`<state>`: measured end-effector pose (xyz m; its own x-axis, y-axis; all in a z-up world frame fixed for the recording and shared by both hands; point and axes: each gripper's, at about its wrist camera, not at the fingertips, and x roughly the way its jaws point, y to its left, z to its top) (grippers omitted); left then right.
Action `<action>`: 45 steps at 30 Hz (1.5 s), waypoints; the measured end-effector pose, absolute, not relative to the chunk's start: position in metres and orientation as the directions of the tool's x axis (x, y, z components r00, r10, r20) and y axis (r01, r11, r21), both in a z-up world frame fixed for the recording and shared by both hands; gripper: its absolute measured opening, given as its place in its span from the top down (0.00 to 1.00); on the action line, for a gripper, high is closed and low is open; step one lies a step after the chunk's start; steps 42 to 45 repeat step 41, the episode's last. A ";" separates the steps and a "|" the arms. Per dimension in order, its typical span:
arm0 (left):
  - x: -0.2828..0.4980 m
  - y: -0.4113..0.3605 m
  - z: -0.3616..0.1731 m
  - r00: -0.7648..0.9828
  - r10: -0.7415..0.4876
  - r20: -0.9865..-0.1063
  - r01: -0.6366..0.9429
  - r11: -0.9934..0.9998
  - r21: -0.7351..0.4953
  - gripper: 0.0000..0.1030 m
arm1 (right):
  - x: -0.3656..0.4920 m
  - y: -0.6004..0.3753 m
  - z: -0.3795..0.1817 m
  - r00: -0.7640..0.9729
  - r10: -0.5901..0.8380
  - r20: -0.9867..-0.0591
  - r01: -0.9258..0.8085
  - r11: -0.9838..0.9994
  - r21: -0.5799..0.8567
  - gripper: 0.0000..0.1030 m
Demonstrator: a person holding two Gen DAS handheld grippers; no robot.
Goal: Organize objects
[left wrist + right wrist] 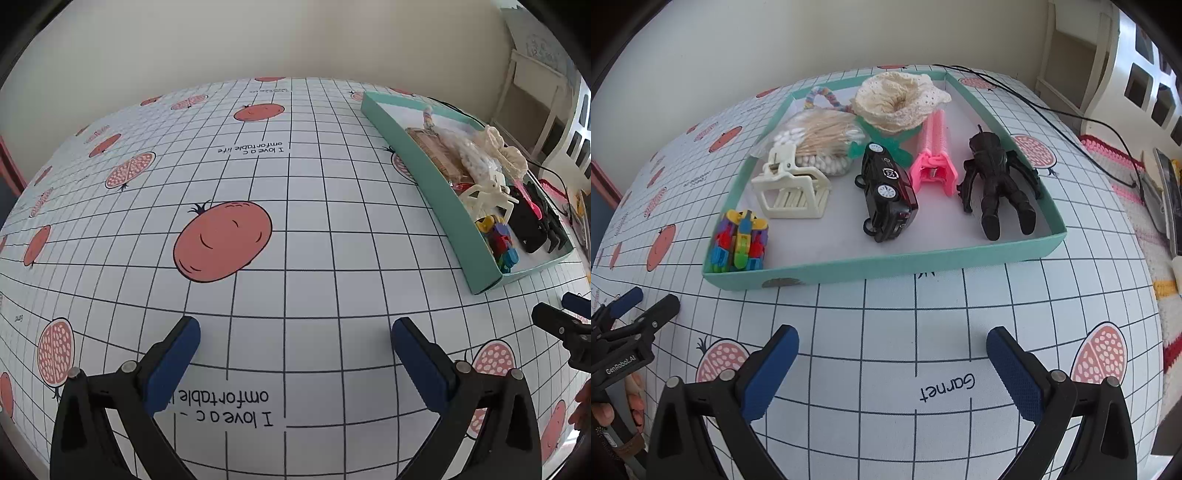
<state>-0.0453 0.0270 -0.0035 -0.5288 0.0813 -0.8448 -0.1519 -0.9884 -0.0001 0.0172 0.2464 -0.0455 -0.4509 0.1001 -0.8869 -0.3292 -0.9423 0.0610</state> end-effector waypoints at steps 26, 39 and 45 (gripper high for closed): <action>-0.041 0.026 -0.005 -0.572 0.076 -0.817 -0.131 -0.991 0.000 0.00 | 0.022 0.235 -0.050 -0.500 0.187 -0.845 -0.347 -0.938 -0.002 0.00; -0.040 0.027 -0.004 -0.572 0.077 -0.817 -0.133 -0.991 -0.001 0.00 | 0.023 0.235 -0.050 -0.506 0.190 -0.841 -0.349 -0.937 -0.002 0.00; -0.040 0.027 -0.004 -0.573 0.077 -0.816 -0.131 -0.991 -0.001 0.00 | 0.023 0.235 -0.050 -0.506 0.190 -0.841 -0.349 -0.937 -0.002 0.00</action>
